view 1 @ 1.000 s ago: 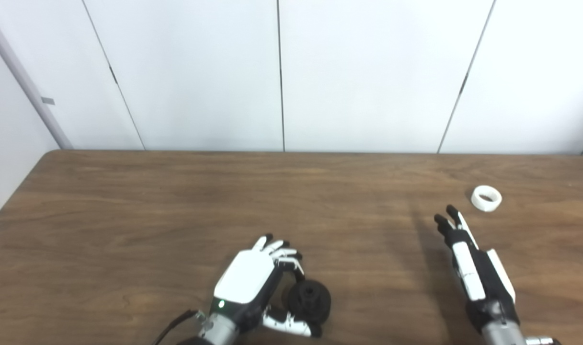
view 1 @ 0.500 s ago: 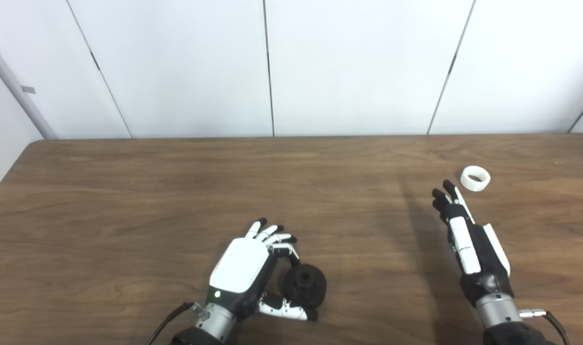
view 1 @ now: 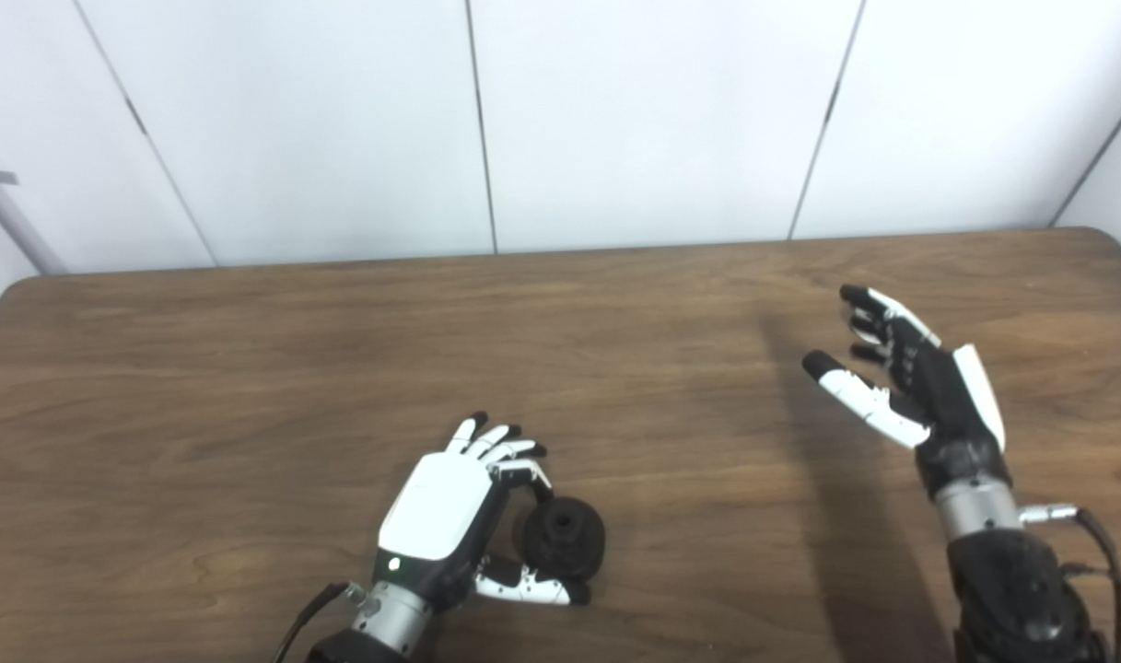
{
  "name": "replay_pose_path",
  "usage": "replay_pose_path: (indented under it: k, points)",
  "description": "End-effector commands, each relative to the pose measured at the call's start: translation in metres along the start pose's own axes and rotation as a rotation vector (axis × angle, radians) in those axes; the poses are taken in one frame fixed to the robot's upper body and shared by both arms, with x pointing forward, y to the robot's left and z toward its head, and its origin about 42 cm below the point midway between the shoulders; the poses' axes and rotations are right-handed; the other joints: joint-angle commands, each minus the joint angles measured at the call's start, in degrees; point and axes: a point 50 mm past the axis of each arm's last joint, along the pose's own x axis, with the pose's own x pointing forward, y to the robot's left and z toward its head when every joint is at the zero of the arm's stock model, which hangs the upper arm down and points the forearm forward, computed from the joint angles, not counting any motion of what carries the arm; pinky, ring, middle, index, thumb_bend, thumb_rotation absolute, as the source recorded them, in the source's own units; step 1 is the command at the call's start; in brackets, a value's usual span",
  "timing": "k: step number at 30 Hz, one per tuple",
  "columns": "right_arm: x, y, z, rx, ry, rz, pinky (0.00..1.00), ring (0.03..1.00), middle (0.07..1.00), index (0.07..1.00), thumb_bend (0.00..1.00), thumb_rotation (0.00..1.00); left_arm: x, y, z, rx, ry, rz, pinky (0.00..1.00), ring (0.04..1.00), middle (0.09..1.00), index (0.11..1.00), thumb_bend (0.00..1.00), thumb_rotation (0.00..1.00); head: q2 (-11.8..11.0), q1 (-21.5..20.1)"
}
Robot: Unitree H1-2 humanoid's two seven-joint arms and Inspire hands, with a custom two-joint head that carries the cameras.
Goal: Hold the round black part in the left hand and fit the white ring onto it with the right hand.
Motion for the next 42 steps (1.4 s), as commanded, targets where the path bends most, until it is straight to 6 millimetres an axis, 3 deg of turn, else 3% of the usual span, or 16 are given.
replay_pose_path:
  k: [1, 6, 13, 21, 32, 42]
  points:
    - [0.013, -0.011, 0.013, -0.044, -0.045, -0.076, 0.93, 0.917, 0.869, 0.765, 0.72, 0.35, -0.003, -0.002, -0.009, 0.032, 0.008, -0.032, 1.00, 0.898, 0.800, 0.486, 0.52, 0.05, 0.0, -0.8]
    - [0.033, -0.024, 0.012, -0.198, -0.038, -0.143, 0.96, 0.923, 0.878, 0.763, 0.80, 0.33, -0.004, 0.000, -0.014, 0.033, 0.013, -0.033, 1.00, 0.898, 0.801, 0.486, 0.52, 0.05, -0.3, -2.8]
    - [0.059, -0.043, 0.013, -0.310, -0.019, -0.177, 0.88, 0.906, 0.890, 0.766, 0.84, 0.26, -0.006, 0.001, -0.021, 0.036, 0.017, -0.040, 0.99, 0.892, 0.796, 0.486, 0.52, 0.05, -1.1, -3.8]
    - [0.093, -0.063, 0.003, -0.450, 0.058, -0.136, 0.99, 0.999, 0.985, 0.749, 0.89, 0.24, -0.008, 0.004, -0.025, 0.038, 0.020, -0.037, 1.00, 0.895, 0.796, 0.486, 0.52, 0.05, -1.2, -6.0]
    - [0.139, -0.064, -0.010, -0.574, 0.184, -0.067, 1.00, 1.000, 1.000, 0.728, 0.90, 0.21, -0.010, 0.007, -0.030, 0.040, 0.012, -0.028, 0.98, 0.887, 0.791, 0.486, 0.52, 0.05, -1.2, -7.9]
    - [0.164, -0.056, -0.008, -0.631, 0.220, 0.009, 0.99, 1.000, 1.000, 0.736, 0.91, 0.26, -0.010, 0.009, -0.031, 0.042, 0.016, -0.028, 0.98, 0.883, 0.790, 0.486, 0.52, 0.05, -1.3, -8.0]
